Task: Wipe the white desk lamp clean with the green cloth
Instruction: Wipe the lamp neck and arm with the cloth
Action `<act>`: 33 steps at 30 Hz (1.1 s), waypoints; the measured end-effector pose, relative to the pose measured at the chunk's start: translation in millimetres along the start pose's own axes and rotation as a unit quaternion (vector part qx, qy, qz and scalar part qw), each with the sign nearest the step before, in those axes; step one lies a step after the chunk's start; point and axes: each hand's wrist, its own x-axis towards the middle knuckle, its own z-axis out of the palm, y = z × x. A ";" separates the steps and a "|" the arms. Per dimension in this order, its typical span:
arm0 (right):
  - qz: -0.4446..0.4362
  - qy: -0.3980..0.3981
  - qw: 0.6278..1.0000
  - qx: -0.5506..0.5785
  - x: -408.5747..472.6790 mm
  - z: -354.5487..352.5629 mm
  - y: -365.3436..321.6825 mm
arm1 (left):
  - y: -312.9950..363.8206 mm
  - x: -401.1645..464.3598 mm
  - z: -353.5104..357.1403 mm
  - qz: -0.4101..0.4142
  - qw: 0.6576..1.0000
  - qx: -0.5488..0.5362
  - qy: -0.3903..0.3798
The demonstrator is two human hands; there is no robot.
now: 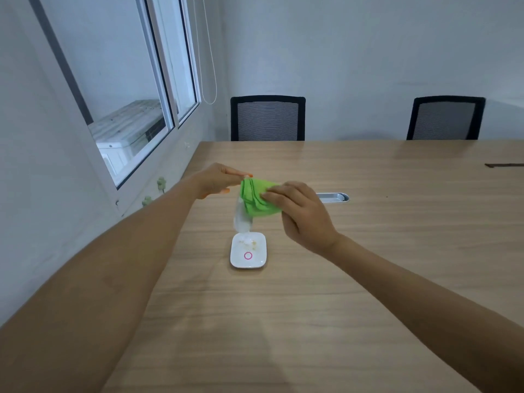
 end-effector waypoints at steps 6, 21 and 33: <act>-0.038 -0.107 0.991 0.064 19.7 9.8 -25.3 | -1.9 3.6 -4.1 -0.003 1.000 0.009 0.001; -0.036 -0.246 0.965 -0.081 52.6 7.9 -31.8 | 1.0 4.8 -6.6 -0.013 1.000 0.010 -0.009; -0.026 -0.027 0.997 0.063 8.4 -5.2 -21.7 | 1.9 3.3 -6.2 -0.018 1.000 0.019 -0.001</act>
